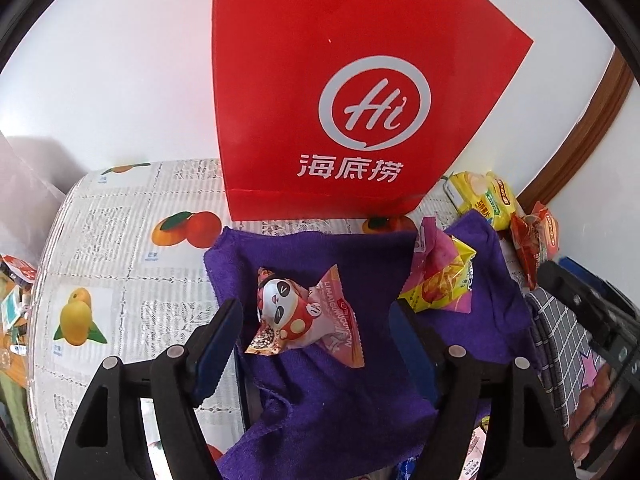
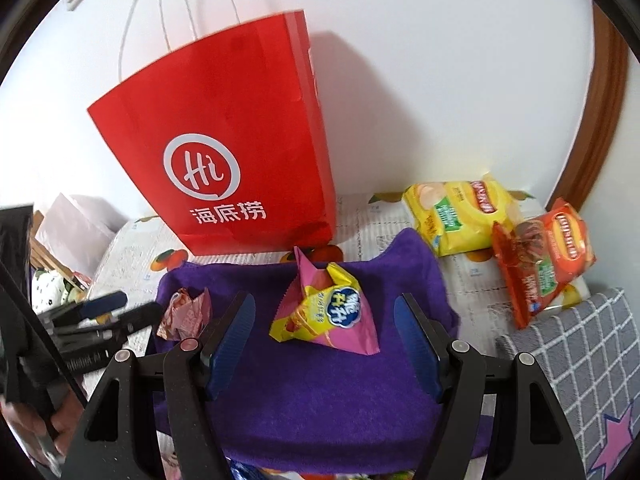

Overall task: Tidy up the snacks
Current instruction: 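Grasp the green snack bag from the pile with the right tool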

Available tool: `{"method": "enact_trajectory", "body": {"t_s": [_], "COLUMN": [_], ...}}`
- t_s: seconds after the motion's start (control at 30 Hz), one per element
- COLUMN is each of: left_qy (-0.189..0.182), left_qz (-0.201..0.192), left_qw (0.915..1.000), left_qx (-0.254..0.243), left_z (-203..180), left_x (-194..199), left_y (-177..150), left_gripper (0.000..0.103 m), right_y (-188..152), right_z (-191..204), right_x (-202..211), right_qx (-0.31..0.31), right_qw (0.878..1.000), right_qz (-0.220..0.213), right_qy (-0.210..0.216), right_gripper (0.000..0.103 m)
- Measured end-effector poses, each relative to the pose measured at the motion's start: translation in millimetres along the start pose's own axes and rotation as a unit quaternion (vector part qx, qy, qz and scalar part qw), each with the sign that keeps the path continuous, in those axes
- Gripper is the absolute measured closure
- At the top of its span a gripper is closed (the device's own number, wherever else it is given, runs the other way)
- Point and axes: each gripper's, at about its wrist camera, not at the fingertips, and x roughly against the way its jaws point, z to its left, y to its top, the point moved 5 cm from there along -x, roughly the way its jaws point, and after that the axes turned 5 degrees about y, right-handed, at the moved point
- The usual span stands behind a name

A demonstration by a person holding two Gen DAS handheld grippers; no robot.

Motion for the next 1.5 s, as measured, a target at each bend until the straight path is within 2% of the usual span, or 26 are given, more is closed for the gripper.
{"method": "enact_trajectory", "body": {"t_s": [0.1,0.23,0.47,0.73,0.97,1.07,1.17,1.23,1.33,1.4,1.5], "left_qy": [-0.001,-0.007,-0.009,-0.013,-0.014,-0.012,-0.010,-0.009,-0.016,-0.012,-0.009], "left_qz": [-0.002,-0.003,-0.011,-0.010,-0.011,-0.012,-0.011,-0.009,-0.001,-0.005,-0.007], "left_qw": [1.0000,1.0000,0.9998,0.9995,0.9996,0.9997,0.9998,0.9998,0.9997,0.9997,0.9995], "left_qx": [0.003,0.002,-0.016,-0.027,-0.021,-0.018,-0.016,-0.017,-0.021,-0.023,-0.029], "left_z": [-1,-6,-20,-28,-23,-20,-19,-20,-22,-23,-27], "left_x": [4,9,20,21,23,23,22,22,23,26,33], "left_y": [0,-2,-4,-5,-4,-3,-3,-3,-5,-5,-7], "left_gripper": [0.029,0.029,0.029,0.029,0.029,0.029,0.029,0.029,0.029,0.029,0.029], "right_y": [-12,-39,-92,-147,-158,-160,-162,-163,-163,-162,-161], "right_z": [-3,-13,-53,-69,-69,-71,-71,-71,-72,-73,-73], "right_x": [15,27,46,31,-2,-10,-15,-14,-9,1,7], "right_qx": [0.018,0.015,-0.024,-0.066,-0.049,-0.055,-0.057,-0.049,-0.041,-0.049,-0.056], "right_qw": [0.999,1.000,0.997,0.993,0.990,0.990,0.991,0.992,0.993,0.995,0.995], "right_qz": [-0.014,0.018,0.048,0.093,0.118,0.117,0.115,0.108,0.100,0.088,0.083], "right_qy": [-0.026,-0.021,-0.060,-0.032,-0.054,-0.053,-0.049,-0.047,-0.045,-0.025,-0.013], "right_gripper": [0.031,0.031,0.031,0.031,0.031,0.024,0.022,0.025,0.038,0.053,0.055]}}
